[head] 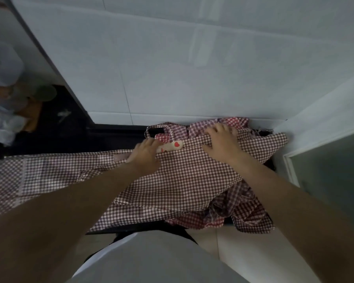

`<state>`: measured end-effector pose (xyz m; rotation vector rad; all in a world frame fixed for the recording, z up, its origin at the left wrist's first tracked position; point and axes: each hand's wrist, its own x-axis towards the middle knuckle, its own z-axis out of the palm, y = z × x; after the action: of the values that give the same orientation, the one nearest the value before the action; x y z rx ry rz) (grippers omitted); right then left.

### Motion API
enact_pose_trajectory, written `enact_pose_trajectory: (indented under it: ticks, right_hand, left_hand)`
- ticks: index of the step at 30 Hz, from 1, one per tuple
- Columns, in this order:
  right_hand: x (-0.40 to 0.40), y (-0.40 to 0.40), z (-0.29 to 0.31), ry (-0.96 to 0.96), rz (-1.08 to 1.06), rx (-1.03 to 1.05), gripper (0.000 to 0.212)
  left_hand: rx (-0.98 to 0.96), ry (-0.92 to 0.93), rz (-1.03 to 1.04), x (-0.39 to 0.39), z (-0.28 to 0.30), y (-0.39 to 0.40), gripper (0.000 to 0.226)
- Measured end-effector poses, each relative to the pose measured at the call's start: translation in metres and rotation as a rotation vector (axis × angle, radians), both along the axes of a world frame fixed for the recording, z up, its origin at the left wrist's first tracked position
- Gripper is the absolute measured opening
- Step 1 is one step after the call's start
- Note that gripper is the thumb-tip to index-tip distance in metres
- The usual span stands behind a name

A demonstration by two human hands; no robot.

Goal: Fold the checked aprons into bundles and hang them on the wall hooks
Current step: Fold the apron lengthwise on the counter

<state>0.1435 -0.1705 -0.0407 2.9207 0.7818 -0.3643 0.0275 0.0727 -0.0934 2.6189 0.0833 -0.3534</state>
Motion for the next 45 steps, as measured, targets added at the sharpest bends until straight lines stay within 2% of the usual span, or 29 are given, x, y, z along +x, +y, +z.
enact_pose_trajectory:
  ticks: [2, 5, 8, 10, 13, 17, 19, 23, 28, 31, 34, 37, 38, 41, 43, 45]
  right_hand:
    - [0.013, -0.017, 0.006, 0.046, -0.035, -0.062, 0.058]
    - [0.024, -0.035, 0.016, 0.106, -0.013, -0.095, 0.039]
    - [0.027, -0.047, 0.024, 0.196, 0.007, -0.011, 0.028]
    - [0.026, -0.055, 0.025, 0.223, 0.042, 0.065, 0.028]
    - [0.029, -0.070, 0.024, 0.196, 0.110, 0.098, 0.041]
    - [0.038, -0.090, 0.025, 0.215, 0.135, 0.118, 0.032]
    - [0.042, -0.098, 0.026, 0.286, 0.113, 0.151, 0.032]
    - [0.044, -0.107, 0.032, 0.481, 0.030, 0.197, 0.030]
    - [0.052, -0.120, 0.032, 0.572, -0.073, 0.141, 0.021]
    - [0.054, -0.131, 0.019, 0.521, -0.169, 0.173, 0.028]
    - [0.052, -0.139, 0.006, 0.337, -0.226, 0.218, 0.033]
    - [0.049, -0.144, -0.002, 0.142, -0.192, 0.165, 0.033]
    - [0.047, -0.143, -0.003, 0.144, -0.159, 0.165, 0.038]
    - [0.044, -0.138, -0.003, 0.333, -0.106, 0.299, 0.047]
    - [0.044, -0.136, -0.003, 0.375, -0.068, 0.360, 0.036]
    - [0.043, -0.136, -0.003, 0.347, 0.009, 0.393, 0.014]
  left_hand:
    - [-0.053, -0.065, -0.033, 0.013, 0.007, -0.026, 0.062]
    - [-0.056, -0.071, -0.072, 0.034, 0.015, -0.061, 0.066]
    - [-0.003, -0.075, -0.141, 0.051, 0.019, -0.082, 0.063]
    - [0.025, -0.140, -0.190, 0.058, 0.020, -0.089, 0.054]
    - [-0.010, -0.198, -0.206, 0.065, 0.018, -0.093, 0.042]
    - [-0.157, -0.067, -0.171, 0.071, 0.018, -0.093, 0.041]
    - [-0.210, 0.003, -0.106, 0.075, 0.021, -0.094, 0.038]
    - [-0.164, 0.098, -0.100, 0.086, 0.025, -0.095, 0.031]
    - [-0.139, 0.192, -0.130, 0.098, 0.028, -0.102, 0.030]
    - [-0.145, 0.241, -0.136, 0.102, 0.025, -0.107, 0.030]
    - [-0.157, 0.259, -0.176, 0.104, 0.026, -0.108, 0.034]
    - [-0.159, 0.230, -0.251, 0.104, 0.028, -0.110, 0.028]
    - [-0.154, 0.219, -0.269, 0.104, 0.028, -0.112, 0.025]
    - [-0.162, 0.257, -0.280, 0.108, 0.026, -0.116, 0.019]
    - [-0.148, 0.333, -0.305, 0.110, 0.027, -0.119, 0.023]
    - [-0.138, 0.389, -0.338, 0.113, 0.029, -0.121, 0.029]
